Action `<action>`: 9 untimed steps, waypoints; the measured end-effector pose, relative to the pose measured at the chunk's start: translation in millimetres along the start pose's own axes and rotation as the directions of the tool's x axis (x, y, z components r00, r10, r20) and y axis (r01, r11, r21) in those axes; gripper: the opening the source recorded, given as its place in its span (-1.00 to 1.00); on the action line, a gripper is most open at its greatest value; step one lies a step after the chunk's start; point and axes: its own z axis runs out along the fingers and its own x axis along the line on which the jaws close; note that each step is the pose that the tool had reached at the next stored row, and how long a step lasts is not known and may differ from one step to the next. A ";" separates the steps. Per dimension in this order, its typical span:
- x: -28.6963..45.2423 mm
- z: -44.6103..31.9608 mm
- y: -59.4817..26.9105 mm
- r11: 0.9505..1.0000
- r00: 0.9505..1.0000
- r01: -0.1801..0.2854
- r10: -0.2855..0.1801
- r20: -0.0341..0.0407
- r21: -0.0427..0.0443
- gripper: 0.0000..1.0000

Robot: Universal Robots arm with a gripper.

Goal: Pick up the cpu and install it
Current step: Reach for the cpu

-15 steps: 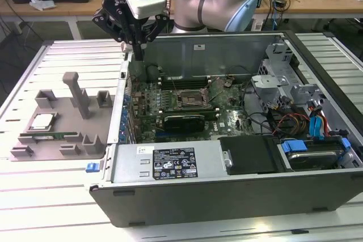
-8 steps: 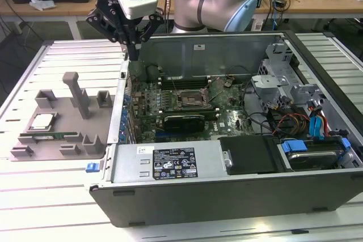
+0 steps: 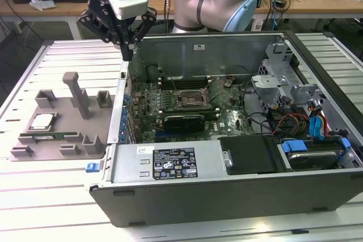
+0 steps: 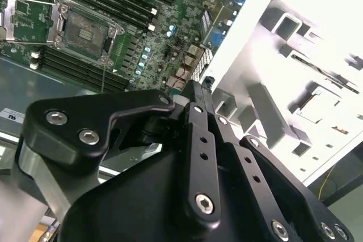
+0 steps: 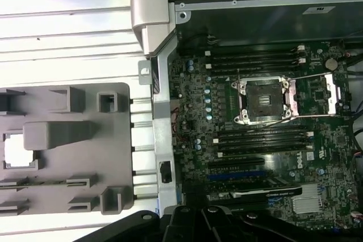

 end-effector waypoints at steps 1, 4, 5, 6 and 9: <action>1.1 -0.1 -0.1 1.000 1.000 0.000 0.000 0.000 0.000 -0.79; 4.5 -0.1 -0.3 1.000 1.000 0.000 0.000 0.000 0.000 -0.79; 5.7 -0.1 -0.4 1.000 1.000 0.000 0.000 0.000 0.000 -0.79; 6.9 -0.2 -0.5 1.000 1.000 0.000 0.000 0.000 0.000 -0.79; 12.0 -0.3 -0.9 1.000 1.000 0.000 0.000 0.000 0.000 -0.79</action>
